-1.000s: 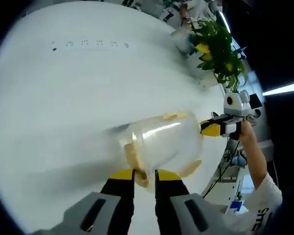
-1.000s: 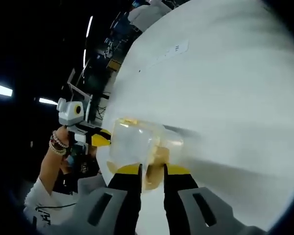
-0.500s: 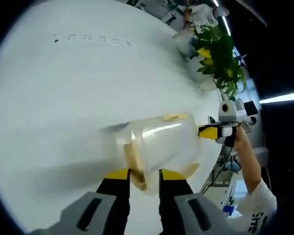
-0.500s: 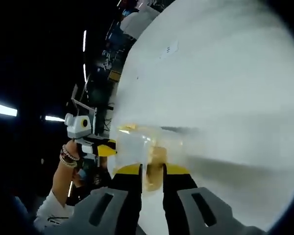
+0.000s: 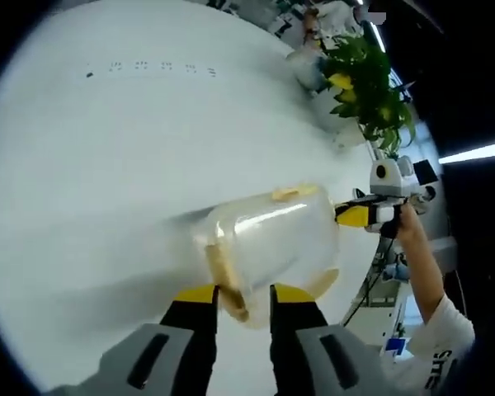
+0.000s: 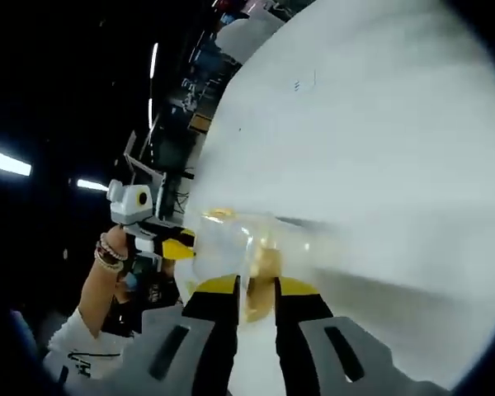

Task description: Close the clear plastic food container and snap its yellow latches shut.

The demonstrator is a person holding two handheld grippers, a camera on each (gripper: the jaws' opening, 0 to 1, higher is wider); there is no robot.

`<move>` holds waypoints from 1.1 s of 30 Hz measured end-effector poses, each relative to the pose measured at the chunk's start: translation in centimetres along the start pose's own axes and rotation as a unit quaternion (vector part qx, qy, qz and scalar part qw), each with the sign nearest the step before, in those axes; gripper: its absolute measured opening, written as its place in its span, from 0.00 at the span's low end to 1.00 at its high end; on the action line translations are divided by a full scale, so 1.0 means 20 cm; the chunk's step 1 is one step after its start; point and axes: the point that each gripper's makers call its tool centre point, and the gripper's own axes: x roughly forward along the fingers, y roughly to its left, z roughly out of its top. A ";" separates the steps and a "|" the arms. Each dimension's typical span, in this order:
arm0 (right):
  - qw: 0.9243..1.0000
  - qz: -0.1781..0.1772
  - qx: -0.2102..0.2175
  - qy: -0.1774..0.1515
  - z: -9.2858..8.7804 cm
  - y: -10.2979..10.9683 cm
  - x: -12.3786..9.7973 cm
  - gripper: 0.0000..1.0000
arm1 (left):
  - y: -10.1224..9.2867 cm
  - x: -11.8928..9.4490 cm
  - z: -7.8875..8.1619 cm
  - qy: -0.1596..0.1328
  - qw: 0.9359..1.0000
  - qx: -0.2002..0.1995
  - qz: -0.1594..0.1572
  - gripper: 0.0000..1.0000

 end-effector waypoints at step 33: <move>0.951 -0.069 -0.297 0.052 0.21 0.23 0.30 0.00 | -0.42 0.06 0.09 -0.211 0.950 0.229 -0.015 0.00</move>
